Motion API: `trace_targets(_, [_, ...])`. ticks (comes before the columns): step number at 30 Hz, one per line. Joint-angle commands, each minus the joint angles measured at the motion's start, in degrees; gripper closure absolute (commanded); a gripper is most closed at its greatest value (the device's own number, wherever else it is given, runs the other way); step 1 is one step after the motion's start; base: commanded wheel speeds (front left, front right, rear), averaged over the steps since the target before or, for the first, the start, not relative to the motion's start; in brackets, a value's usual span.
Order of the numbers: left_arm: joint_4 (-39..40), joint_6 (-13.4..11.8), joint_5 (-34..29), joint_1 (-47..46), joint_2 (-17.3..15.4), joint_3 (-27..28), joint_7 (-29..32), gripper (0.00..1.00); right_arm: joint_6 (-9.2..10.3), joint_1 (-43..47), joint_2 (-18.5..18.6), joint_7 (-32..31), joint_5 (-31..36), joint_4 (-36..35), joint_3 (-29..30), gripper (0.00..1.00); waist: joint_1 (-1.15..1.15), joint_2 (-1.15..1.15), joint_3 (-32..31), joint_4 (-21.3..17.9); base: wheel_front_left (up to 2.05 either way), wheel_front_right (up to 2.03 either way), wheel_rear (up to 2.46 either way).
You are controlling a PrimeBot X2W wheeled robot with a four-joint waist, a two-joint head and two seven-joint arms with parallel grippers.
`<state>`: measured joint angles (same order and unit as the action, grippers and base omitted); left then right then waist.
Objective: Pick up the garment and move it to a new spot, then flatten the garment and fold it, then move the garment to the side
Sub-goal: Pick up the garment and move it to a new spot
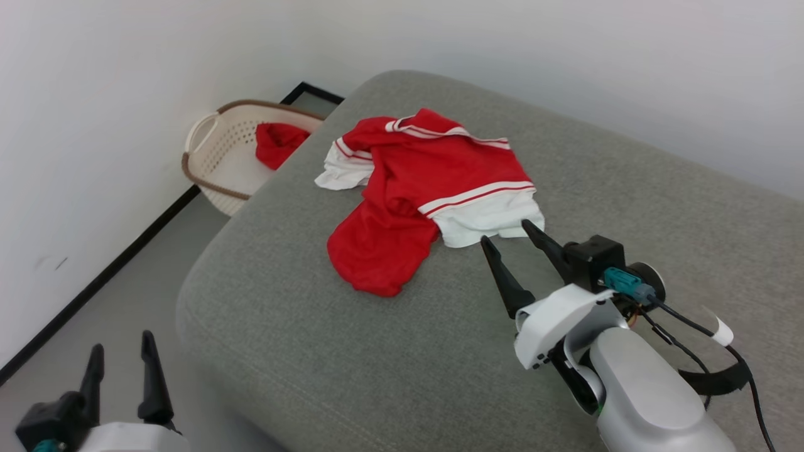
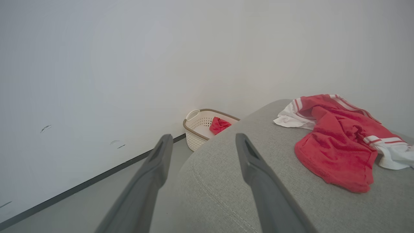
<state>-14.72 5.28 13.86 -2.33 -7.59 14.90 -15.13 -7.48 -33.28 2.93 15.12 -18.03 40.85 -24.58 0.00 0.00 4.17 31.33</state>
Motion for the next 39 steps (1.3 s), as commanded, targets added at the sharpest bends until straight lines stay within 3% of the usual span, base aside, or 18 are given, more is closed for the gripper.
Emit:
trace_targets(1, [0.5,-0.1,-0.3,0.4,0.7,0.3,0.0,0.00,-0.01,-1.0,0.0,0.0,-1.0,0.6,-1.1,0.00,0.00,0.00,1.1,0.7,-0.19,-0.19,-0.19])
trace_targets(10, [0.2,0.9,-2.0,0.1,2.6,0.4,0.0,0.00,-0.01,-1.2,0.3,0.1,-2.5,0.3,-1.4,0.00,0.00,0.00,0.9,0.2,-0.05,-0.05,-0.05])
trace_targets(17, [-4.1,2.2,-2.4,-7.6,-0.2,-7.5,0.0,0.00,-0.01,4.1,2.0,0.0,0.2,-3.9,5.6,0.00,0.00,0.00,1.2,-0.9,0.00,0.00,0.00])
trace_targets(26, [-11.4,2.1,4.7,-26.4,-12.7,-18.4,0.0,0.00,-0.01,3.5,0.8,0.0,5.9,-9.4,7.4,0.00,0.00,0.00,10.3,-13.5,0.00,0.00,0.00])
trace_targets(32, [-21.7,2.2,11.6,-39.6,-20.6,-26.5,0.0,0.00,-0.01,1.8,0.1,0.0,7.6,-12.0,5.9,0.00,0.00,0.00,15.9,-21.2,0.00,0.00,0.00])
trace_targets(35, [-27.2,2.2,17.4,-44.9,-23.3,-30.9,2.2,0.00,-0.01,0.9,0.0,0.0,6.6,-13.9,4.3,0.00,0.00,0.00,17.8,-24.7,0.00,0.00,0.00])
trace_targets(39, [-31.0,2.1,30.0,-49.2,-26.9,-35.2,10.6,0.00,-0.01,0.8,0.0,0.0,5.4,-16.2,3.7,0.00,0.00,0.00,19.2,-28.2,0.00,0.00,0.00])
